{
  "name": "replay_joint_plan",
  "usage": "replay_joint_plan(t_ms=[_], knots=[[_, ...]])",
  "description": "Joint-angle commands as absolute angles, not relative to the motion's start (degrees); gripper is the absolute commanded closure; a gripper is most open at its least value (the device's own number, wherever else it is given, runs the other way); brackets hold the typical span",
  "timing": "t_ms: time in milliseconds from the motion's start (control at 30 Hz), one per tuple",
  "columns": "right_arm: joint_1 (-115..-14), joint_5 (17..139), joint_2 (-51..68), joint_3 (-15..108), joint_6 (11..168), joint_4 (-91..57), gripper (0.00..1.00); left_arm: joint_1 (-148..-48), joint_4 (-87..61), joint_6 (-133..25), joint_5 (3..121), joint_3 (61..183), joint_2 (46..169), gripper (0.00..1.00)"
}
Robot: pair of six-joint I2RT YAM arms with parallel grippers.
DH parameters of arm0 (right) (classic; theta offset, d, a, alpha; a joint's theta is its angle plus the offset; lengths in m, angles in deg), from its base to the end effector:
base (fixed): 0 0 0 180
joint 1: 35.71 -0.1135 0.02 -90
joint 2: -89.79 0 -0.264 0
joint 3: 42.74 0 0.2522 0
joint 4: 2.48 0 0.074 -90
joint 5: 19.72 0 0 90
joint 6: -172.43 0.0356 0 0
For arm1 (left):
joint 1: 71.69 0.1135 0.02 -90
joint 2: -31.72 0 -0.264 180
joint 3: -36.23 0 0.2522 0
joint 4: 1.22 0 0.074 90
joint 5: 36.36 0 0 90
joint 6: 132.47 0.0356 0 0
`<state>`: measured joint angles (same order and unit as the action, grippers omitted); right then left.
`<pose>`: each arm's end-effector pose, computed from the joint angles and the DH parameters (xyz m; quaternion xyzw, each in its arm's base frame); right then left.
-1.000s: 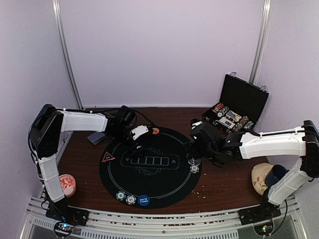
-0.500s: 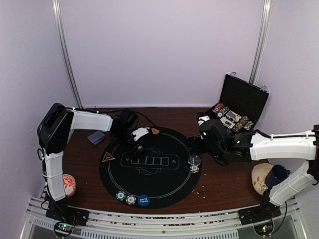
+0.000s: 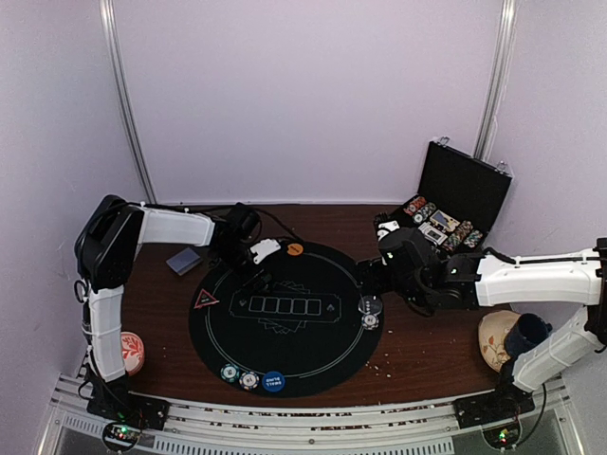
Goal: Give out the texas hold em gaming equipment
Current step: Move the poker chips pile to the big blind area.
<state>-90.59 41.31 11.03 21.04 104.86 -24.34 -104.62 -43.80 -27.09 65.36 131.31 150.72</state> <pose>0.1846 0.2325 0.2442 -0.1345 0.8627 0.0959 0.4780 0.3502 -0.2354 0.1423 0.4175 0.8801 -0.1297 0.1850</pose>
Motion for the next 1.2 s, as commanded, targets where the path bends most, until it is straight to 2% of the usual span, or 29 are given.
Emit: replay_joint_plan(t_ms=[0, 233, 500, 667, 833, 967, 1167], knots=[[-90.68, 40.48, 12.36, 20.22, 105.06, -23.53, 0.0, -104.44, -45.3, -26.45, 64.88, 131.94, 153.63, 0.2], [-90.66, 39.97, 11.94, 20.32, 104.84, -23.71, 0.0, -105.09, -45.22, -26.21, 60.58, 131.69, 154.31, 0.23], [-90.68, 39.59, 11.92, 20.23, 104.86, -23.89, 0.0, -105.61, -45.09, -25.86, 60.45, 131.12, 154.87, 0.36], [-90.7, 39.25, 12.25, 20.14, 104.94, -23.99, 0.0, -105.57, -44.96, -25.77, 59.96, 131.36, 155.09, 0.48], [-90.67, 39.17, 12.75, 19.93, 104.93, -23.89, 0.0, -105.58, -44.8, -25.99, 58.94, 131.47, 155.16, 0.64], [-90.68, 39.14, 13.36, 19.71, 105.01, -23.76, 0.0, -105.6, -44.23, -26.03, 57.5, 131.54, 155.35, 0.68], [-90.65, 39.03, 13.44, 19.53, 105.15, -23.63, 0.0, -104.59, -44.0, -26.12, 55.33, 133.87, 155.96, 0.7]])
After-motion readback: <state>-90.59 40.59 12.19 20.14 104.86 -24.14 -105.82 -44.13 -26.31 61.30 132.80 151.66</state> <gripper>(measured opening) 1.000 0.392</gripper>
